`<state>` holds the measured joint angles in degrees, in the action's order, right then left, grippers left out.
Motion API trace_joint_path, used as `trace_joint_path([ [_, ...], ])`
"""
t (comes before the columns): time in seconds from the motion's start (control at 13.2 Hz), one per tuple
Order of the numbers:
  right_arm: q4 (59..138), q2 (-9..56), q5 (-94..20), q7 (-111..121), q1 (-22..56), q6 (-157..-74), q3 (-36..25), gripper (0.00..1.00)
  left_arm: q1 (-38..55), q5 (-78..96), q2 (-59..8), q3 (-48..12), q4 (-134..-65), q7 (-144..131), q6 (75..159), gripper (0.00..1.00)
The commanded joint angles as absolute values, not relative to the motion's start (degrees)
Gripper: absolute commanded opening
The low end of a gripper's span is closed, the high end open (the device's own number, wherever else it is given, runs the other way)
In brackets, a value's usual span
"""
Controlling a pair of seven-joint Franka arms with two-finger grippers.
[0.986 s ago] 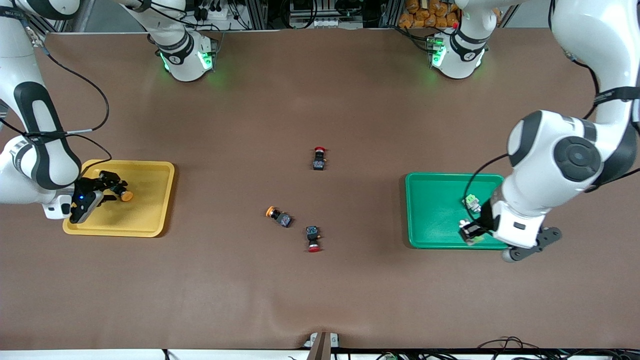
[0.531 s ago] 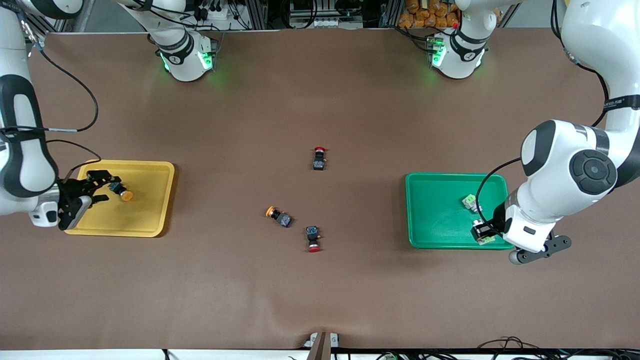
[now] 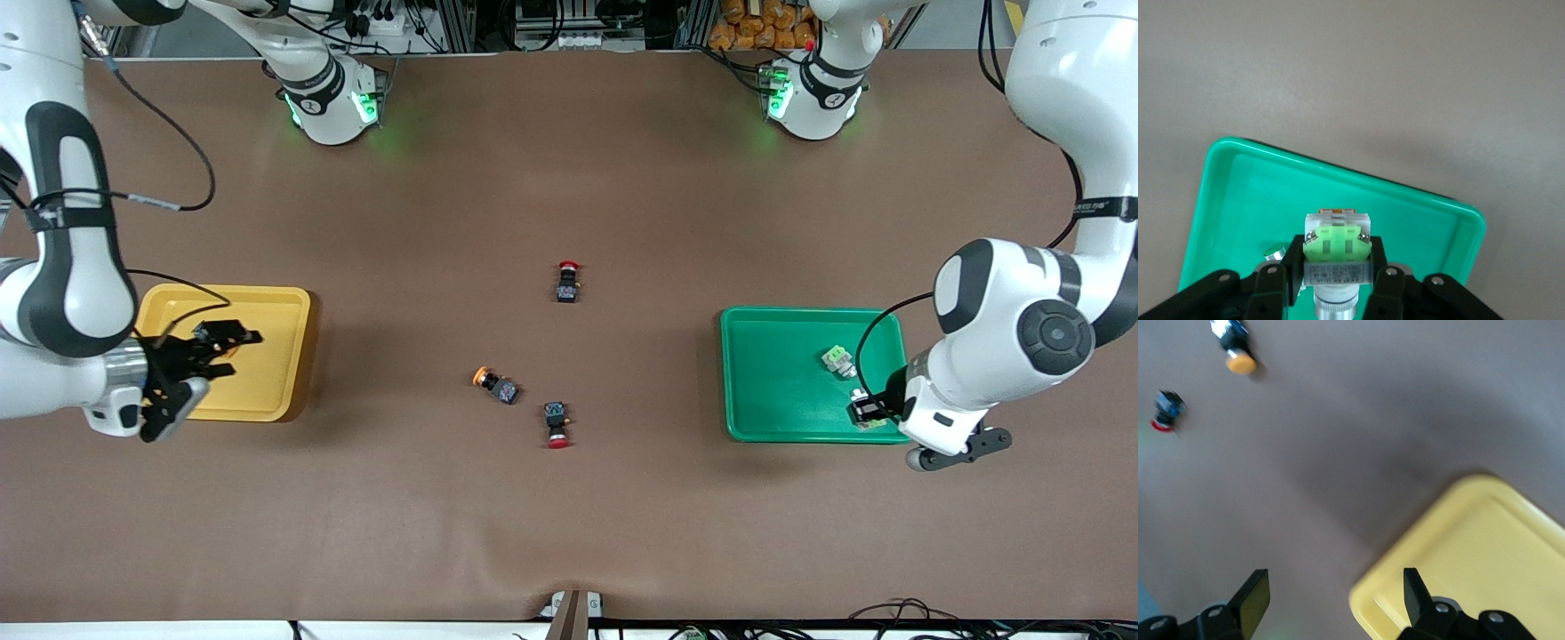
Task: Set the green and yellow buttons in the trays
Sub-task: 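Move the right gripper back to the second yellow-capped button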
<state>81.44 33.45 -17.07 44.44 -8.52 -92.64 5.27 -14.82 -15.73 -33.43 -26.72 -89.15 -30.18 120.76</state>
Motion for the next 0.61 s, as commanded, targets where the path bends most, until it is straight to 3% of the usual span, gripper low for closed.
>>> trace_joint_path([
  [0.0, 77.97, 34.80, -22.30, 39.66, -4.85, -96.12, 5.18, 0.90, -15.38, -18.19, -32.96, -26.89, -94.03, -30.59, 124.71, 0.00],
  [0.23, 77.78, 36.99, -24.43, 38.76, 1.56, -111.83, 5.19, 0.97, -16.52, -18.28, -33.57, -26.89, -98.07, -30.67, 128.31, 0.00],
  [0.53, 76.82, 40.85, -24.17, 31.39, 10.96, -123.98, 5.01, 1.00, -16.87, -18.28, -35.50, -26.89, -100.37, -31.02, 131.39, 0.00],
])
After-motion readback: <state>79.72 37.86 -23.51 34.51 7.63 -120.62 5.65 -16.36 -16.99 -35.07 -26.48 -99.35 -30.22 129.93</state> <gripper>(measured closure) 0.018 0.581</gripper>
